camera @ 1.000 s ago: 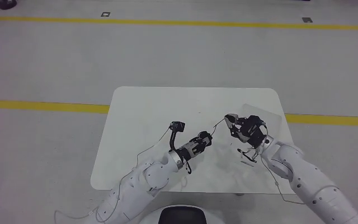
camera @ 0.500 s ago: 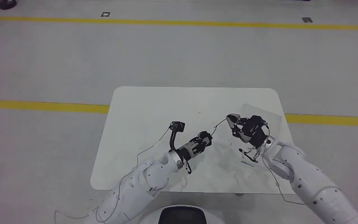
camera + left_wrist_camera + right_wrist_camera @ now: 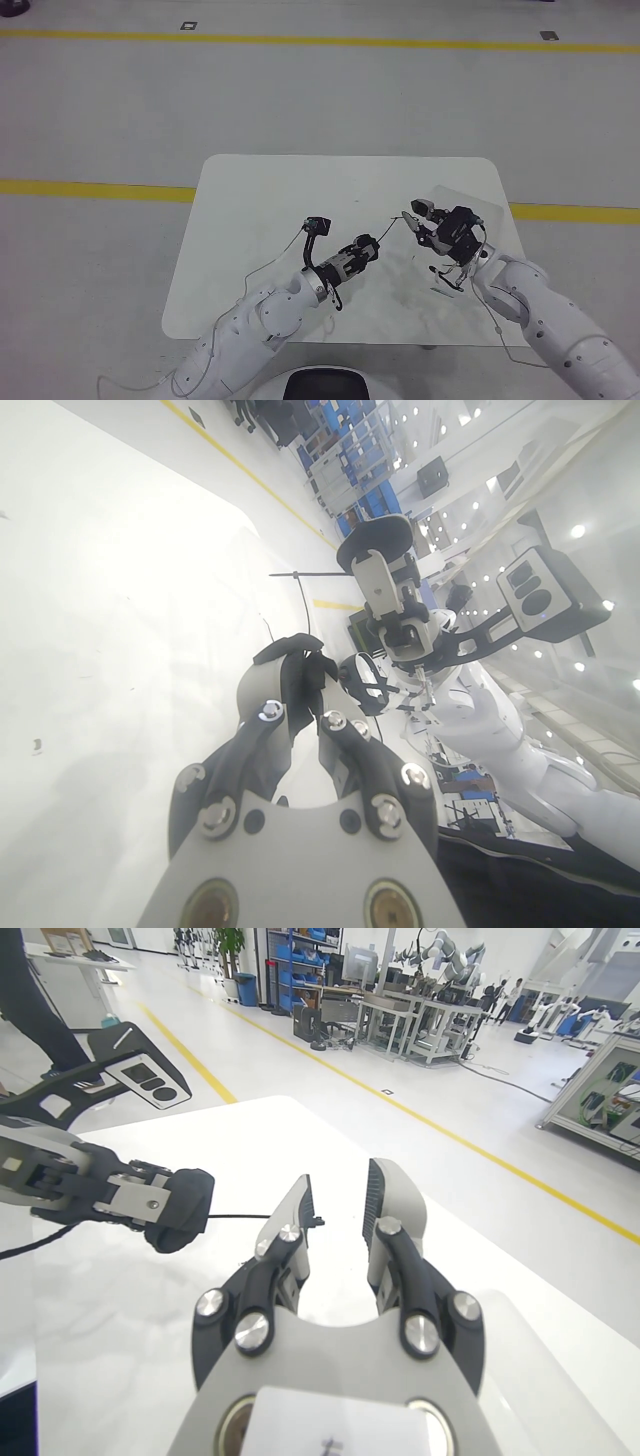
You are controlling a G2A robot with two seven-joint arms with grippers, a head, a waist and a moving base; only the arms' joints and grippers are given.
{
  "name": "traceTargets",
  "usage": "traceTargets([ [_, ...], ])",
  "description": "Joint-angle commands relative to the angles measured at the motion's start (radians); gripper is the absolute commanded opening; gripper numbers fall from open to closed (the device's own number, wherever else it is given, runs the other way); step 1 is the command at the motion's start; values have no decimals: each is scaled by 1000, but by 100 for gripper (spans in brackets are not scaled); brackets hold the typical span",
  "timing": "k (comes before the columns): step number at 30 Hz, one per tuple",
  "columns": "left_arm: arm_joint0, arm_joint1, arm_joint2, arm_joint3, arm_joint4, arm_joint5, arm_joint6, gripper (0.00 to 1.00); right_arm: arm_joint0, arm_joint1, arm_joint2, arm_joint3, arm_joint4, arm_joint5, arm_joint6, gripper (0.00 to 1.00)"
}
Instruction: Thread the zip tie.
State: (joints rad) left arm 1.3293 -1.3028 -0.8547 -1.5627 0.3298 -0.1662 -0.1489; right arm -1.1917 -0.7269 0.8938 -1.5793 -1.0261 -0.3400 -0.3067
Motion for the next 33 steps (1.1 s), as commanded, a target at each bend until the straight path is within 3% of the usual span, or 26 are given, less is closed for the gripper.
traceTargets([
  [1, 0, 0, 0, 0, 0, 0, 0, 0, 0, 1, -1, -1, 0, 0, 0, 22],
  [11, 0, 0, 0, 0, 0, 0, 0, 0, -20, 16, 22, 6, 28, 0, -69, 18],
  [17, 0, 0, 0, 0, 0, 0, 0, 0, -46, 39, 41, -4, 35, 0, -98, 33],
  [21, 0, 0, 0, 0, 0, 0, 0, 0, -50, 48, 38, -17, 33, 0, -92, 36],
  [26, 0, 0, 0, 0, 0, 0, 0, 0, -45, 50, 32, -19, 43, 0, -83, 49],
  [29, 0, 0, 0, 0, 0, 0, 0, 0, -45, 53, 32, -19, 46, 0, -87, 63],
  [31, 0, 0, 0, 0, 0, 0, 0, 0, -48, 56, 32, -22, 47, 0, -91, 81],
  [33, 0, 0, 0, 0, 0, 0, 0, 0, -51, 58, 33, -26, 43, 0, -96, 91],
])
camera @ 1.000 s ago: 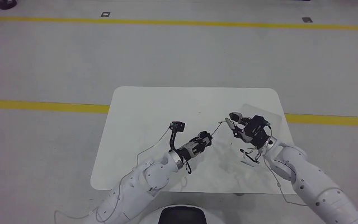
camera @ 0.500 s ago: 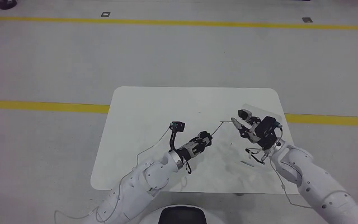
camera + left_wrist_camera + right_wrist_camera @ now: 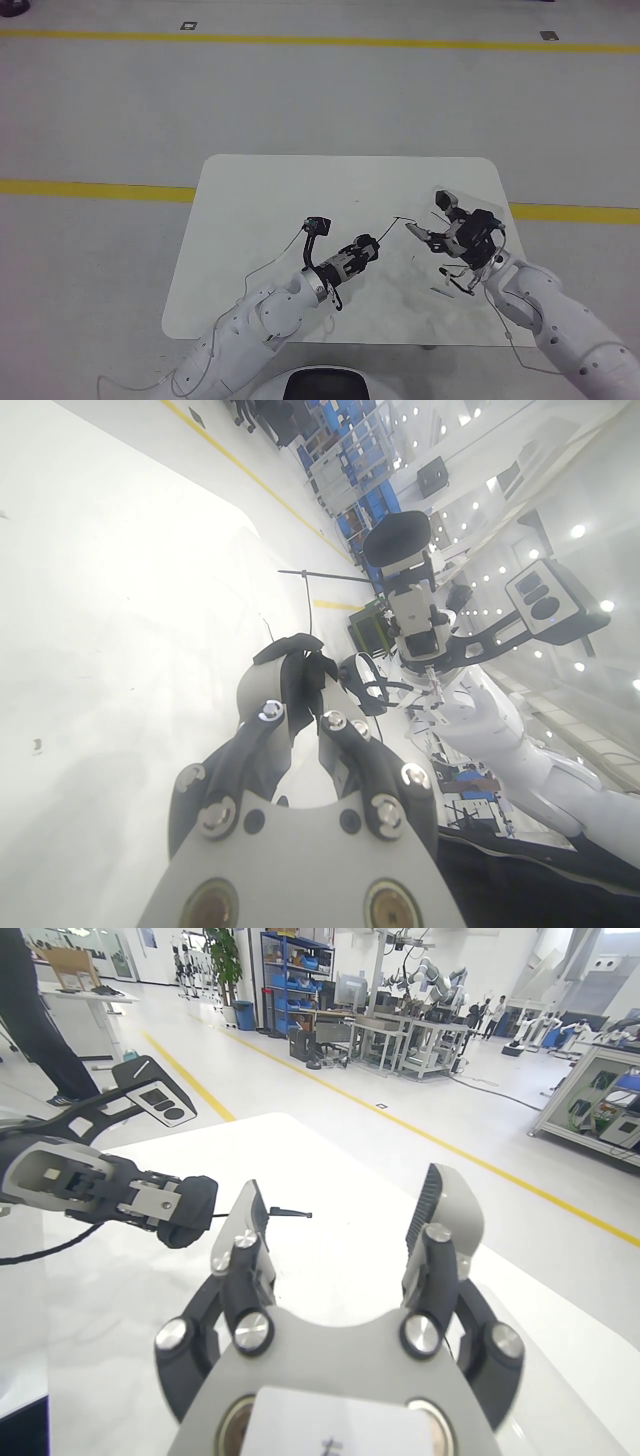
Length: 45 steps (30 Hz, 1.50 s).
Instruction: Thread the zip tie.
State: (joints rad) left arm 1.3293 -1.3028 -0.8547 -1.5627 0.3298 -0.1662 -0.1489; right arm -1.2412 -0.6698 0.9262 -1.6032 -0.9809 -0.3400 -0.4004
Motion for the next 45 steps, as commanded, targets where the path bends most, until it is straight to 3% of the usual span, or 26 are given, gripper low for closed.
traceTargets([
  [1, 0, 0, 0, 0, 0, 0, 0, 0, -4, 2, 1, -4, -5, 0, -7, 96],
  [3, 0, 0, 0, 0, 0, 0, 0, 0, -10, 6, 4, -6, -17, 0, -25, 100],
  [16, 5, 1, -2, -9, -5, 4, 5, 0, -54, 37, 47, 29, -49, 0, -169, 100],
  [22, 2, 8, -22, -16, -76, -42, -93, 0, -50, 44, 62, 61, -48, 0, -178, 100],
  [27, 13, 19, -45, -38, -134, -92, -167, 0, -30, 27, 65, 77, -54, 7, -135, 100],
  [32, 36, 29, -59, -58, -145, -172, -180, 0, -14, 5, 48, 82, -108, 48, -92, 89],
  [39, 54, 39, -76, -96, -206, -174, -200, 0, 10, -23, 25, 110, -207, 87, -45, 87],
  [42, 54, 41, -79, -96, -211, -174, -203, 0, 24, -35, 16, 126, -243, 93, -20, 100],
  [45, 54, 41, -79, -96, -211, -174, -203, 0, 35, -47, 9, 134, -249, 93, -12, 100],
])
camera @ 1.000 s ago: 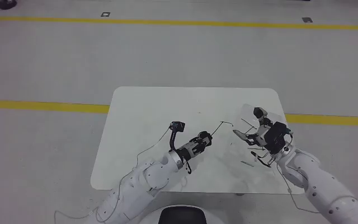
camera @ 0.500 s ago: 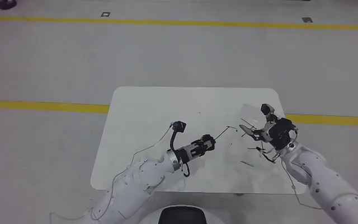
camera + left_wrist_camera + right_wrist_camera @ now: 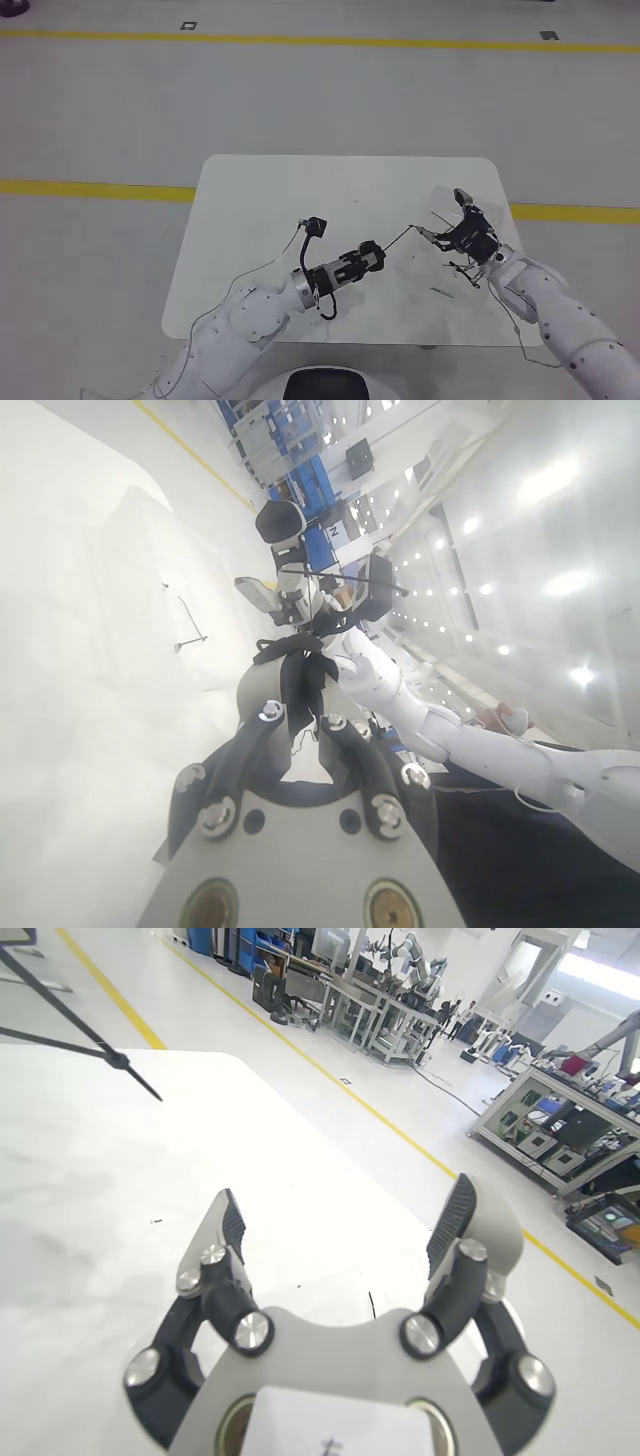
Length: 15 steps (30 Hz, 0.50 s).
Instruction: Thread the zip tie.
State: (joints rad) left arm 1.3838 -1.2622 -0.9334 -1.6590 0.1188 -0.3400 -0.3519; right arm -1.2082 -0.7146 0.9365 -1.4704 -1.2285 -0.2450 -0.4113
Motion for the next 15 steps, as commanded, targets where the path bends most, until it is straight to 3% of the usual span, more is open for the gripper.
traceTargets([
  [1, 0, 0, 0, 0, 0, 0, 0, 0, 2, -2, -1, 1, -1, -2, -1, 100],
  [15, 0, 0, 0, 0, 0, 0, 0, 0, -5, -4, -1, -11, -9, -20, 1, 100],
])
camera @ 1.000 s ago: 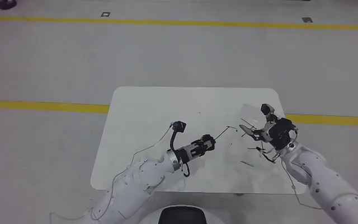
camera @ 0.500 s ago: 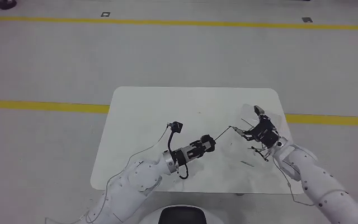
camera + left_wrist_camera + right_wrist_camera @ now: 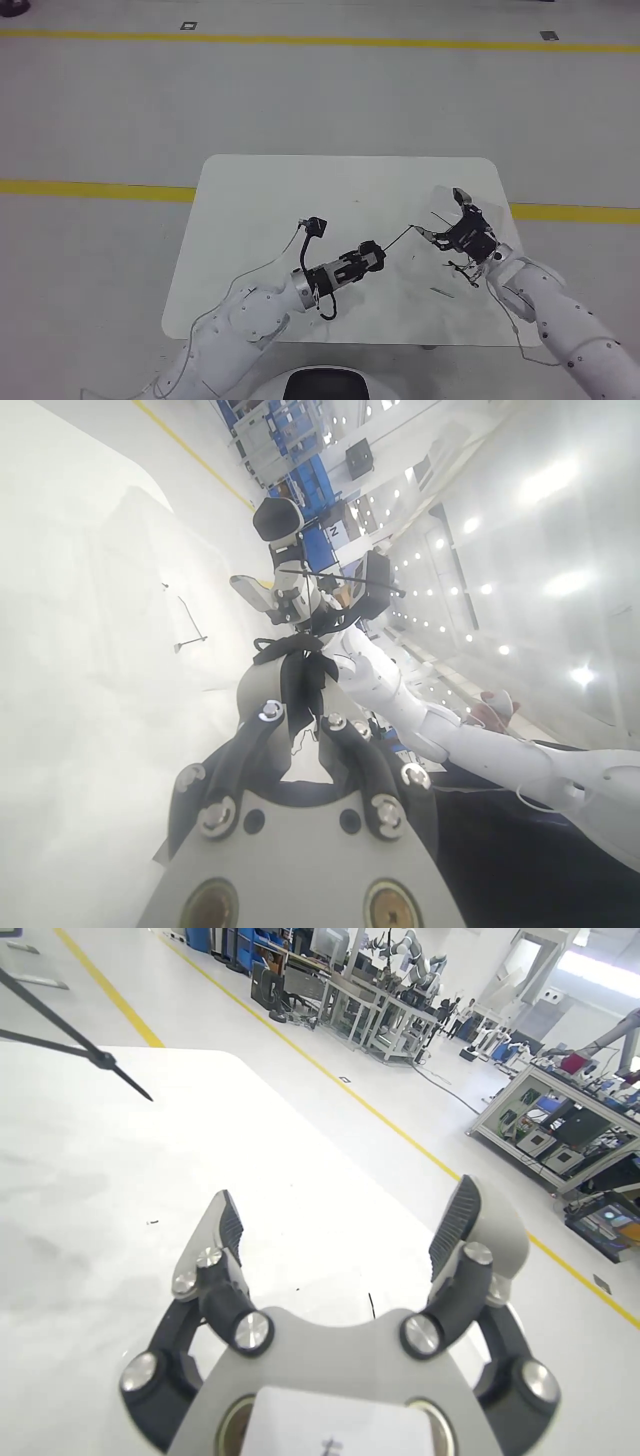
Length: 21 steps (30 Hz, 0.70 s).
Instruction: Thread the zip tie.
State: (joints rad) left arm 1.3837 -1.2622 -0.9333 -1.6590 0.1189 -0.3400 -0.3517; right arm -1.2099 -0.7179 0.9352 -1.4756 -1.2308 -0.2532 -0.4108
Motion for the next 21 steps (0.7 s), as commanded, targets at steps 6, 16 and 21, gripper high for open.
traceTargets([
  [6, -5, -2, 3, -8, -44, 9, 9, 0, -8, -15, 5, 11, -27, -10, 7, 100],
  [16, -29, -5, -4, -1, -183, 8, -5, 0, -8, -31, 7, 40, -67, -87, -51, 69],
  [21, -57, -8, -7, 20, -240, 38, -11, 0, 5, -23, -33, 40, -64, -87, -78, 55],
])
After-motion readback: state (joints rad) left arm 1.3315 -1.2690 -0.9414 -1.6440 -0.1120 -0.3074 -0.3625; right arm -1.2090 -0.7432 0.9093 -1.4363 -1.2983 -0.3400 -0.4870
